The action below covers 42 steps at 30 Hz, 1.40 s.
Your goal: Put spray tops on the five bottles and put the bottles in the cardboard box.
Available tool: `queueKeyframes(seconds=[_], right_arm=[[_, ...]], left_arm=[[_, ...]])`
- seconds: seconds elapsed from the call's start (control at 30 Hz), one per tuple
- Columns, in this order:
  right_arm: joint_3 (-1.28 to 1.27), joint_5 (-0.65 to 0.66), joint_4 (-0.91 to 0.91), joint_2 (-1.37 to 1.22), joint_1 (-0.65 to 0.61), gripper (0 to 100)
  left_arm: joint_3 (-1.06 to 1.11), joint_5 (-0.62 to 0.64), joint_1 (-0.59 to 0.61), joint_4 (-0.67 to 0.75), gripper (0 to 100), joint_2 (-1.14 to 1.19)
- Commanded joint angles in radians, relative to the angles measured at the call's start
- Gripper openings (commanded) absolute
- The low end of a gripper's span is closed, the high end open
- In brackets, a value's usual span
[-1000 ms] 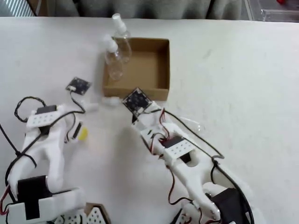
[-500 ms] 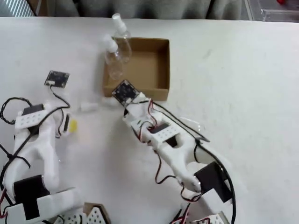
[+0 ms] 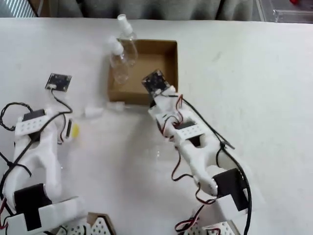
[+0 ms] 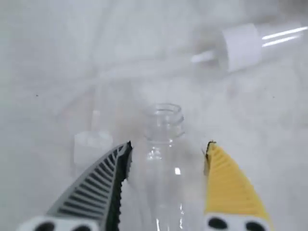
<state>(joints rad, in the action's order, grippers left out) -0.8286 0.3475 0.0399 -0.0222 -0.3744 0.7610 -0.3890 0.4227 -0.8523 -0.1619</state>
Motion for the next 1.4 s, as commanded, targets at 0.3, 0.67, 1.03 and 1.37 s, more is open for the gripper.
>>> queueKeyframes(seconds=[0.3,0.67,1.03,1.37], right_arm=[[0.170,-0.005,-0.071,-0.113,0.084,1.5],[0.170,-0.002,-0.154,-0.117,0.015,1.5],[0.169,-0.002,-0.272,-0.116,-0.077,1.5],[0.167,-0.009,-0.513,-0.028,-0.266,1.5]], left_arm=[[-0.048,0.008,0.007,0.012,3,-0.005],[-0.048,0.008,0.007,0.014,3,-0.004],[-0.048,0.006,0.007,0.015,3,-0.004],[-0.048,0.006,0.007,0.017,3,-0.004]])
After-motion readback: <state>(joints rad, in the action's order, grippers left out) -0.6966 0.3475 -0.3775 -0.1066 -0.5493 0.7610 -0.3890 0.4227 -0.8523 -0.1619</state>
